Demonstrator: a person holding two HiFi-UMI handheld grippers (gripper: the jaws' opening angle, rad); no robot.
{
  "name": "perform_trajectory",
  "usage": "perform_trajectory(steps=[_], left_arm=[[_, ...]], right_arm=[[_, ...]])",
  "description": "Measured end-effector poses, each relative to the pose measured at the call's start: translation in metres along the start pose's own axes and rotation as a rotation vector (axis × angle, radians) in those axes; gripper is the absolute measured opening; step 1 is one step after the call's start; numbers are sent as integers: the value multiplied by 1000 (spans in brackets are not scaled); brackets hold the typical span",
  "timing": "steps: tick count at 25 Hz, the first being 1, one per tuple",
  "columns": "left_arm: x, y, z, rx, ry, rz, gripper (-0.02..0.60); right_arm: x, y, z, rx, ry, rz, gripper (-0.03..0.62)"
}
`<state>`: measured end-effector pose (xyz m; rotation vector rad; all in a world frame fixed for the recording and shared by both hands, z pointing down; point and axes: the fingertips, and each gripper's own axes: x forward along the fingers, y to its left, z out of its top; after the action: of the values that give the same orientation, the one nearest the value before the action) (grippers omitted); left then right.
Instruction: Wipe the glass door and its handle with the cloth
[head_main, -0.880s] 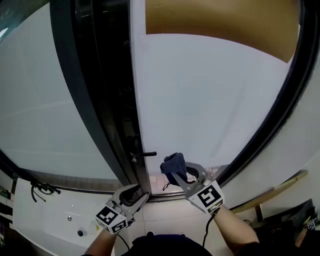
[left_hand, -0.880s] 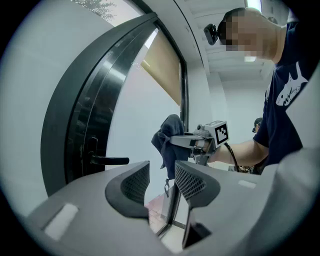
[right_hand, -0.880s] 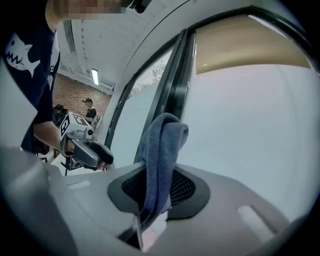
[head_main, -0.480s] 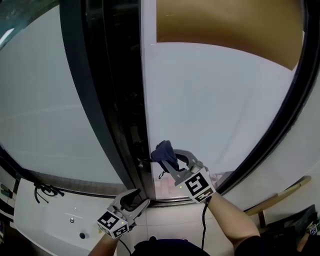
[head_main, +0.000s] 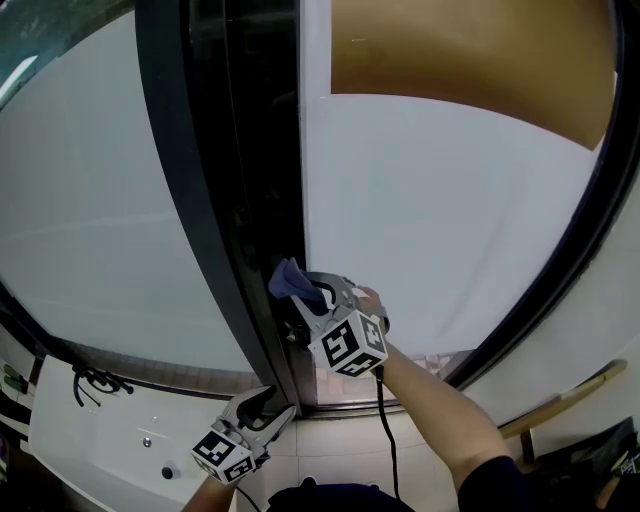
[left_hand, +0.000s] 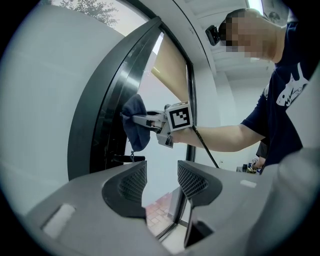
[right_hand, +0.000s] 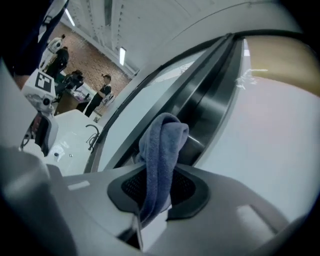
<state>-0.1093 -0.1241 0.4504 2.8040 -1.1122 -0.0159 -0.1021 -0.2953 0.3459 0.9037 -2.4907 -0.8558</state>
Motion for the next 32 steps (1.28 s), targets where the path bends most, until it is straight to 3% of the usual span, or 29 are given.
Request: perform_trajectory(steps=[4,13,27,32], left_arm=[[-7,3,2,-5,8,17,189],[-15,9,-1,-19,12,39,187],[15,-14,-4,-12,25,-26,187],[23,-15,-3,-1,29,-28,187]], right_arm=[[31,6,1,-158,56,-18,78],[40,1,-10,-303,111,-53,78],[-11,-54,-64,-344,221,-145,78],[-43,-78,-87,-276,244,-177,78]])
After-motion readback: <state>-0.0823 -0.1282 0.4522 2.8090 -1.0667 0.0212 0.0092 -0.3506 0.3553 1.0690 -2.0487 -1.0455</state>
